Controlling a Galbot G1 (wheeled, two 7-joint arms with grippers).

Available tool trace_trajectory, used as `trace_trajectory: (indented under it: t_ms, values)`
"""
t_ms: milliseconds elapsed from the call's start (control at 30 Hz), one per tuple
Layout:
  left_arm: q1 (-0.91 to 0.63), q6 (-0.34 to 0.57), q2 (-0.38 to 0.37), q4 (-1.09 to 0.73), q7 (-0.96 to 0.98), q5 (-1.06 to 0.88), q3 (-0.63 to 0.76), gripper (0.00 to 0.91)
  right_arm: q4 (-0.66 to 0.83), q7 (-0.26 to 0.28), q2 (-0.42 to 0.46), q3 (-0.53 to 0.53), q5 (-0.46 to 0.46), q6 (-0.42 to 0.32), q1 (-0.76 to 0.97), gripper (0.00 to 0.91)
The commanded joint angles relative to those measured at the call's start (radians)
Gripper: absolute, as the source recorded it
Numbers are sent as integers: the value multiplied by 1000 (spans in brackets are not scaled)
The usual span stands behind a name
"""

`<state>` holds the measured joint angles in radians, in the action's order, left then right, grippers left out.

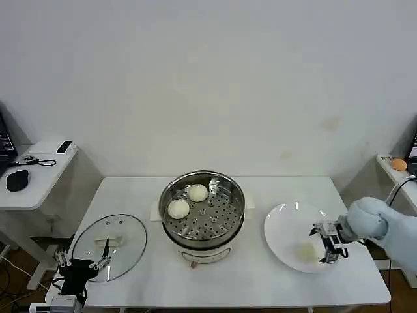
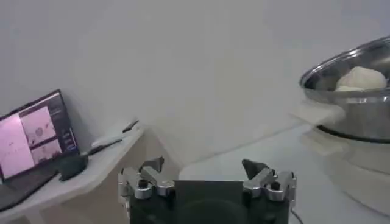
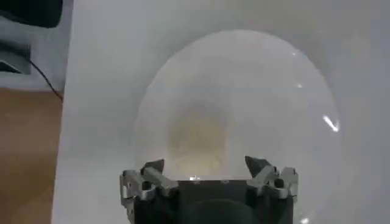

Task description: Take steamed baozi put them in steamer then cover it.

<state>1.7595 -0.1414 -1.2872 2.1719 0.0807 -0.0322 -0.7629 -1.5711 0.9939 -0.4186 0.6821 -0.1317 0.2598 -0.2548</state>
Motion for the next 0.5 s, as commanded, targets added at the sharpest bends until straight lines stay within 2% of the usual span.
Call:
trace_trajectory:
  t_ms: [33,200,333,500]
  values:
    - [1,0,0,-3,1,-1,0,907,33,1,-36,-11,-16,9,-36,907]
    - [-1,1,0,-7,1,0,1,907,31,5,-38,-7,-16,26,-39,897]
    - [-4,1,0,-7,2,0,2,907,30,5,-32,-13,-19,33,-44,806]
    - [-8,0,-1,-8,2,-1,6,907,29,4,-29,-16,-18,49,-41,746]
